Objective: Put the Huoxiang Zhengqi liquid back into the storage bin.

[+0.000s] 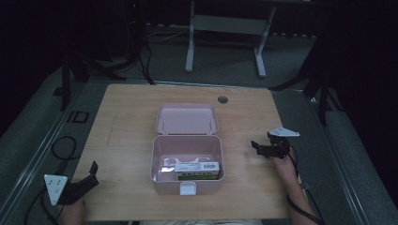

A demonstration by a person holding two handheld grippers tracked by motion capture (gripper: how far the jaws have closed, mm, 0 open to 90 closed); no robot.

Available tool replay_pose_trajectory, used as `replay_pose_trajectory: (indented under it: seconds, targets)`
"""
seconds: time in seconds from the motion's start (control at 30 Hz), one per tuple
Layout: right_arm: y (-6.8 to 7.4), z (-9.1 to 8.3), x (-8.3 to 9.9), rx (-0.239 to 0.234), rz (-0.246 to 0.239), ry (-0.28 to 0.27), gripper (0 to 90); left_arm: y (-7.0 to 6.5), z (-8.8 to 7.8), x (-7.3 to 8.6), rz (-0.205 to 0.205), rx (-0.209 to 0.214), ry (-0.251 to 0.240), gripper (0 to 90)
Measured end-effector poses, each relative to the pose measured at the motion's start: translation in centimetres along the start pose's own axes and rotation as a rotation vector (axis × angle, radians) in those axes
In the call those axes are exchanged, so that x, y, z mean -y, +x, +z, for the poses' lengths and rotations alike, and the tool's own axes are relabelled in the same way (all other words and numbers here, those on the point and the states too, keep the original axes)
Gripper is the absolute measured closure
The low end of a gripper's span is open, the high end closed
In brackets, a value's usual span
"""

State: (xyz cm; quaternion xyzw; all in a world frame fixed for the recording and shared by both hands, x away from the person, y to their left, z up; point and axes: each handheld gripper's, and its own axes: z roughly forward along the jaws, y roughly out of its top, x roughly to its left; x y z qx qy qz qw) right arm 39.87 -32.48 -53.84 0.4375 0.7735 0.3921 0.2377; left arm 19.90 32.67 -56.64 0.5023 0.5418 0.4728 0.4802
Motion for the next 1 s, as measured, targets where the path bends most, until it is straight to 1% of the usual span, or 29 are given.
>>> replay_pose_trajectory:
  seconds: [0.03, 0.07, 0.1, 0.13, 0.2, 0.27, 0.37, 0.43, 0.53, 0.63, 0.83, 1.0]
  targets:
    - [-0.2, -0.1, 0.2, 0.015, 0.013, -0.005, 13.1, 0.0, 0.0, 0.0, 0.0, 0.0, -0.001, 0.2]
    - [-0.5, -0.2, 0.4, 0.015, 0.028, -0.006, 13.1, 0.0, 0.0, 0.0, 0.0, 0.0, -0.001, 0.2]
    - [-0.7, -0.2, 0.6, 0.025, 0.038, -0.007, 13.0, 0.0, 0.0, 0.0, 0.0, 0.0, -0.001, 0.2]
    - [-0.9, -0.3, 0.8, 0.042, 0.043, -0.01, 13.1, 0.0, 0.0, 0.0, 0.001, 0.0, 0.0, 0.2]
    - [-1.2, -0.3, 1.1, 0.051, 0.063, -0.008, 13.1, 0.0, 0.0, 0.0, 0.0, 0.0, 0.001, 0.2]
    - [-1.5, -0.5, 1.3, 0.071, 0.082, -0.024, 13.1, 0.0, 0.0, 0.0, 0.0, 0.0, 0.001, 0.2]
    - [-1.8, -0.6, 1.4, 0.092, 0.116, -0.032, 13.2, 0.0, 0.0, 0.0, 0.0, 0.001, 0.0, 0.2]
    - [-2.1, -0.8, 1.6, 0.118, 0.133, -0.043, 13.3, 0.0, 0.0, 0.0, -0.001, 0.001, 0.0, 0.2]
    - [-2.6, -1.0, 1.9, 0.14, 0.161, -0.05, 13.5, 0.0, 0.0, 0.0, -0.002, 0.002, 0.0, 0.2]
    - [-3.0, -1.0, 2.1, 0.143, 0.192, -0.045, 13.6, 0.0, 0.0, 0.0, -0.003, 0.002, 0.0, 0.2]
    - [-3.3, -1.0, 2.2, 0.155, 0.189, -0.029, 13.7, 0.1, 0.0, 0.0, -0.01, 0.001, -0.003, 0.2]
    - [-3.6, -1.0, 2.4, 0.154, 0.203, -0.03, 13.7, 0.1, 0.0, 0.0, -0.01, 0.001, -0.002, 0.2]
